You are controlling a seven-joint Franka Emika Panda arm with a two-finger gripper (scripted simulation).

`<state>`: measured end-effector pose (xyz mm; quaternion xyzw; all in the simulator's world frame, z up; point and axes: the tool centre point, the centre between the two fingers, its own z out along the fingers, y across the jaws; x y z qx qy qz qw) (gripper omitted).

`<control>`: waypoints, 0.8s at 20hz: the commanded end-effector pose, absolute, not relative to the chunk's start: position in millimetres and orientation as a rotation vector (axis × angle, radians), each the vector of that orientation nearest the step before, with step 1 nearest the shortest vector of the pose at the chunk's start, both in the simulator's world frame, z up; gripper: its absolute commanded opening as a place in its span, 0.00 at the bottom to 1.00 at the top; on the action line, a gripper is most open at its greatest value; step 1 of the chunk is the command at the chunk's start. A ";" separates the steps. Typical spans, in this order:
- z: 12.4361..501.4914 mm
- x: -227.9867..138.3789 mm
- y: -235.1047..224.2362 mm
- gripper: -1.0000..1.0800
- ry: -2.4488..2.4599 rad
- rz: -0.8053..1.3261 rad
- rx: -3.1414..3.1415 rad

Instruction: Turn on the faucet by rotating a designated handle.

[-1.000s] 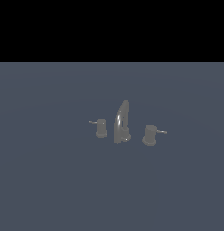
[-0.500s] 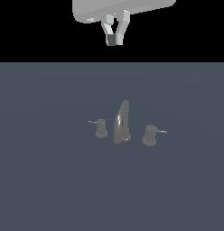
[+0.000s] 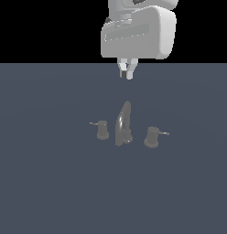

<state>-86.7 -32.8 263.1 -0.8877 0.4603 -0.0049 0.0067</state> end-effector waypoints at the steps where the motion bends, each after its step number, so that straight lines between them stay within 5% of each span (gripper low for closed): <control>1: 246.1 -76.0 -41.9 0.00 1.540 -0.015 -2.723; 16: 139.1 -28.1 -117.0 0.00 2.125 -0.008 -2.309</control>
